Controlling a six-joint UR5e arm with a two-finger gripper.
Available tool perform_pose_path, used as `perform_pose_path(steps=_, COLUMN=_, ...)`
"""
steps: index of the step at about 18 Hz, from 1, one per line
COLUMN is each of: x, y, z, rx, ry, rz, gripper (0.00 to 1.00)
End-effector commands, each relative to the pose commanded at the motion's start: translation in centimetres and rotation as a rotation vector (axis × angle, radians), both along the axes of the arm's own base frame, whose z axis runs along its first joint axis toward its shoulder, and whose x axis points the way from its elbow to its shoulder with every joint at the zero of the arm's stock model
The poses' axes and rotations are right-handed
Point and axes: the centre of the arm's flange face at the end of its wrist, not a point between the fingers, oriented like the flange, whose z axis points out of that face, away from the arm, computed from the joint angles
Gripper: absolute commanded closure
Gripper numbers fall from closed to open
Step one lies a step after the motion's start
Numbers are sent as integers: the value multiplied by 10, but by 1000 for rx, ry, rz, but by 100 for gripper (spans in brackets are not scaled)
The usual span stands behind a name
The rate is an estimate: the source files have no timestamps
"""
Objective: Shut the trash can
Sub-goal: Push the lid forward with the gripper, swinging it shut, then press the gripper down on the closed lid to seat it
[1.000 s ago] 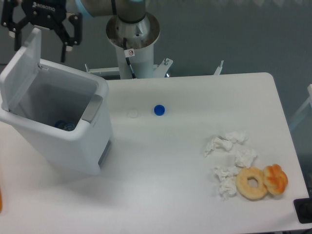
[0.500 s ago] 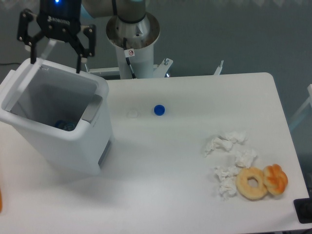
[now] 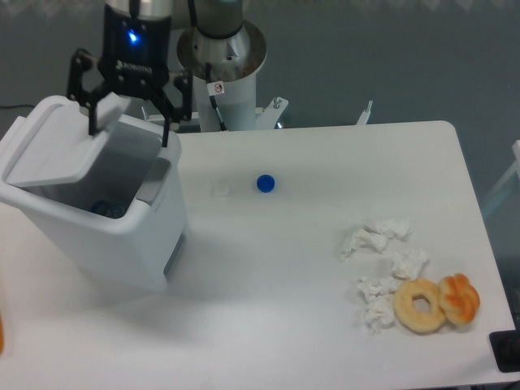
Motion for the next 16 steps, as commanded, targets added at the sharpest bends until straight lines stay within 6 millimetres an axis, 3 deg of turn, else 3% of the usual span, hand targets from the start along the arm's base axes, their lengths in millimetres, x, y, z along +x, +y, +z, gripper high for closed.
perform_pose_path(steps=7, x=-12, y=8, z=-18, rx=-28, ry=-17, rz=0, gripper=0)
perform_pose_path(steps=16, x=-20, y=9, z=-24, rx=-36, ry=-24, rz=11, gripper=0)
